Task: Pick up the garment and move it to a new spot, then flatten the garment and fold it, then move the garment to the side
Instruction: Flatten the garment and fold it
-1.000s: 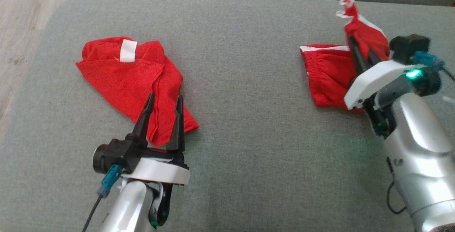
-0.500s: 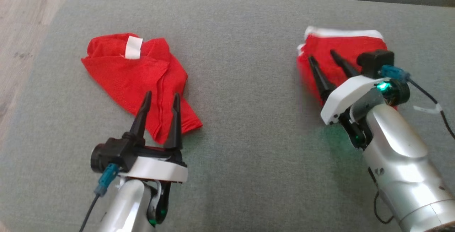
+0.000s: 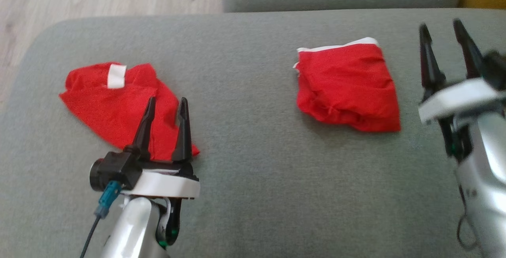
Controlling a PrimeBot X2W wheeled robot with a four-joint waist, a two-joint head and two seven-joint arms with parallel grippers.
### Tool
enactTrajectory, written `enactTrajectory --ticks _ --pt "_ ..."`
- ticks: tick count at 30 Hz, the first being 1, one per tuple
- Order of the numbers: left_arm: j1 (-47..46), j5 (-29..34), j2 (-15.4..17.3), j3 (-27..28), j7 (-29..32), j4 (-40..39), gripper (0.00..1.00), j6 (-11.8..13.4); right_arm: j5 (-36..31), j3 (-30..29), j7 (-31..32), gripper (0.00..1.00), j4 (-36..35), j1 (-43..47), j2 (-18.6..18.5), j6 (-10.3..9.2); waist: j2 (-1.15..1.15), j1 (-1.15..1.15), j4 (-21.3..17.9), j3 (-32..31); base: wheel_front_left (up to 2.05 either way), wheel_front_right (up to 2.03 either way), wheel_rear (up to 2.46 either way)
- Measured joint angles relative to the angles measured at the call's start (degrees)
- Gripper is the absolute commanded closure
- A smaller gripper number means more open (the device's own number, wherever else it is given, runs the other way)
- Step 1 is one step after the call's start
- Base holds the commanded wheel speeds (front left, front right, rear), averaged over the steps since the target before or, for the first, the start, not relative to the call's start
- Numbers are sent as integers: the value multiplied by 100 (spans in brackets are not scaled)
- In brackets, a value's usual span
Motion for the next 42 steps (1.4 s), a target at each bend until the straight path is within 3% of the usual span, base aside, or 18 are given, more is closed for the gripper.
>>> enactTrajectory --ticks 5,11,19,20,21,25,30,42 --pt "59 0 0 9 0 -38 0 1 -404 -645 -54 0 -693 1047 236 0 0 0 -220 -145 0 0 0" --pt "326 -1 1 11 0 -48 0 2 -738 -1087 -110 0 -1424 2206 943 0 0 0 -395 -194 0 0 0" --pt "347 54 3 51 0 -62 0 -38 -1038 -1177 -148 0 -1871 2370 1152 0 0 0 -421 22 0 0 0" --pt "340 54 3 51 0 -66 0 -59 -1067 -1171 -146 36 -1886 2361 1156 0 0 0 -409 61 0 0 0" --pt "336 54 3 48 0 -74 0 -68 -1083 -1170 -141 100 -1903 2349 1158 0 0 0 -392 105 0 0 0" --pt "255 59 3 48 0 -127 0 -78 -1170 -1221 -78 100 -1926 2075 1163 0 0 0 -314 351 0 0 0" --pt "-121 108 1 25 0 -208 0 -133 -1330 -1386 225 100 -1615 1019 1123 0 0 2 -128 829 0 0 0" --pt "-501 167 -3 -109 0 -254 0 -43 -1817 -1434 738 100 602 -498 795 0 0 2 516 1484 0 0 0"
